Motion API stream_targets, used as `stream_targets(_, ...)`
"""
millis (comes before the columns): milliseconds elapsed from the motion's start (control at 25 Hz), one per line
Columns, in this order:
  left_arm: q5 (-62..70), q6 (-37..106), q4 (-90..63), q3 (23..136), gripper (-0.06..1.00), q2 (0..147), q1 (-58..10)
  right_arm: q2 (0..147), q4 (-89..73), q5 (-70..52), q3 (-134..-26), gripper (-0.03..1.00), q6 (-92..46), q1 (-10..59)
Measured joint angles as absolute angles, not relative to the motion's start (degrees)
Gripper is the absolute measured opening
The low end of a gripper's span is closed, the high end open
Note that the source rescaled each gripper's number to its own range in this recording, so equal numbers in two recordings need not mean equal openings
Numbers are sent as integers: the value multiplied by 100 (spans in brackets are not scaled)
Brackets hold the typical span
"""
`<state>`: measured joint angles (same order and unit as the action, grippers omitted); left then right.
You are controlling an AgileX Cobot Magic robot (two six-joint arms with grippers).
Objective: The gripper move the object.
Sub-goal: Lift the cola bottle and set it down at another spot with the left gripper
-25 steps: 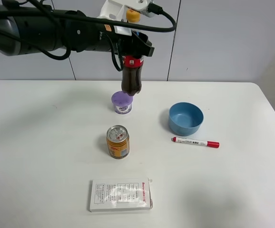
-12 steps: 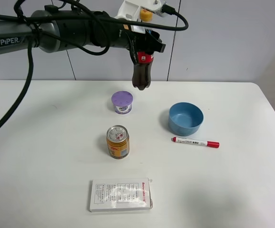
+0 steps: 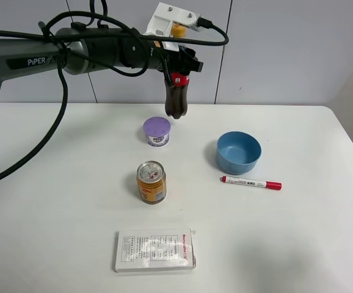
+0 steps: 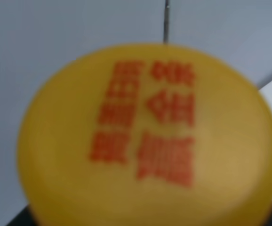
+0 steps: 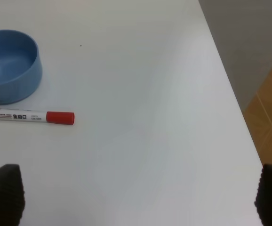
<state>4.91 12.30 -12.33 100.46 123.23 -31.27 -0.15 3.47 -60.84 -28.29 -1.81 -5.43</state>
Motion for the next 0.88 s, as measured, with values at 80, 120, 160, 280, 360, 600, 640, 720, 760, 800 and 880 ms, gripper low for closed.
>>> stream_targets(80,468,1236,-1324,10059,0,12432,-3120,-15,347,-6084,-2829,100,-181,-543)
stream_targets(120,468,1236,-1339,10059,0,12459,-3120,-15,347,-6084,-2829,100,-181,-543)
stream_targets(160,457,1236,-1346,10059,0,12493,-3120,-15,347,-6084,-2829,100,-181,-543)
stream_targets(280,353,1256,-1359,10059,0,12582,-3120,-15,347,-6084,-2829,100,-181,-543)
stream_targets(360,294,1256,-1367,10059,0,12605,-3120,-15,347,-6084,-2829,100,-181,-543)
stream_targets(600,191,1256,-1389,10059,0,12610,-3120,-15,347,-6084,-2829,100,-181,-543)
stream_targets(640,188,1256,-1389,10063,0,12632,-3120,-15,347,-6084,-2829,100,-181,-543)
stream_targets(720,190,1256,-1401,10063,0,12666,-3120,-15,347,-6084,-2829,100,-181,-543)
stream_targets(760,197,1256,-1415,10063,0,12713,-3120,-15,347,-6084,-2829,100,-181,-543)
stream_targets(800,203,1256,-1439,10063,0,12740,-3120,-15,347,-6084,-2829,100,-181,-543)
stream_targets(880,227,1256,-1452,10063,0,12794,-3120,-15,347,-6084,-2829,100,-181,-543)
